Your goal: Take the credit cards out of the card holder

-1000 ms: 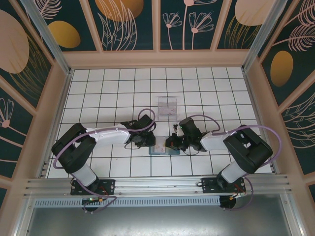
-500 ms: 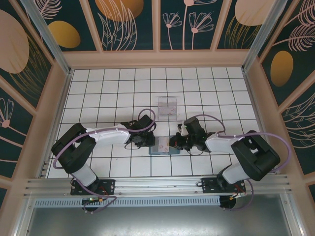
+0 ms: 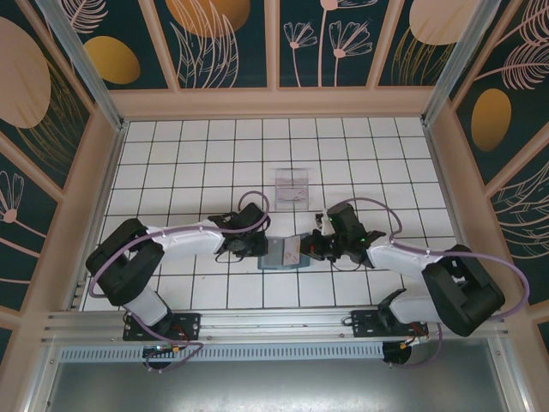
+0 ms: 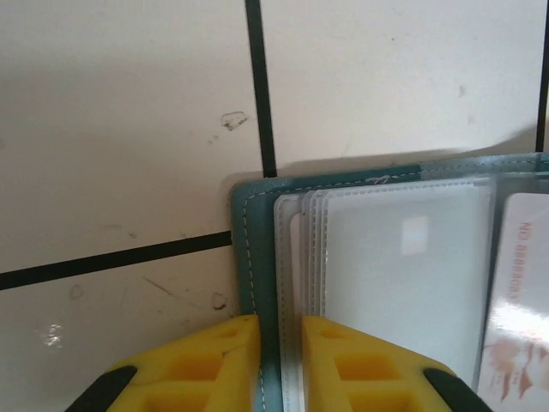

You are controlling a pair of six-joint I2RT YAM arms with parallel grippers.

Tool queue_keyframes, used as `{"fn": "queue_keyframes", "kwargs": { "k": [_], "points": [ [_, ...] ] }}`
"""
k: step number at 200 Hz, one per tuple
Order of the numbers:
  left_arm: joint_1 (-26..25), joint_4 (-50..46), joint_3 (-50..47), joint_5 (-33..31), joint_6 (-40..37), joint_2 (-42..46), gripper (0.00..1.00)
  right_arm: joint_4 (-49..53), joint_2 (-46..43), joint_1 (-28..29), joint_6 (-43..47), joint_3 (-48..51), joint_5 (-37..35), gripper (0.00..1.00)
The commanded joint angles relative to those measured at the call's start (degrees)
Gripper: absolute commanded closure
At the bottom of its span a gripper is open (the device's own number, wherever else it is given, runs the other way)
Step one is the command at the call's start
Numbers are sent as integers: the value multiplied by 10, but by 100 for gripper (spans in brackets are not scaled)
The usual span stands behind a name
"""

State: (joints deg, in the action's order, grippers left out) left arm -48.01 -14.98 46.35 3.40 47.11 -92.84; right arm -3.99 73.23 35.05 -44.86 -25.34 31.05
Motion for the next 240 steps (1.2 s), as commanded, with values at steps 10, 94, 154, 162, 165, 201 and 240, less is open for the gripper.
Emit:
{"fn": "queue_keyframes", "kwargs": {
  "k": [10, 94, 154, 162, 165, 201, 240],
  "points": [
    [8, -90, -41, -60, -11, -9, 78, 48, -38, -7, 17, -22, -22, 100],
    [14, -93, -43, -84, -19, 43, 76, 123, -44, -15, 134, -127, -79, 100],
    [14, -68, -24, -84, -22, 95, 68, 190, 9, -27, 358, -230, -152, 100],
    [14, -64, -21, -82, -19, 101, 67, 203, 19, -28, 405, -243, -158, 100],
    [14, -63, -21, -82, -19, 102, 67, 206, 22, -28, 422, -248, -161, 100],
    [14, -45, -24, -85, -8, 118, 66, 285, 74, -28, 672, -321, -150, 100],
    [14, -34, -35, -93, 1, 128, 66, 383, 150, -27, 872, -427, -192, 100]
  ]
}}
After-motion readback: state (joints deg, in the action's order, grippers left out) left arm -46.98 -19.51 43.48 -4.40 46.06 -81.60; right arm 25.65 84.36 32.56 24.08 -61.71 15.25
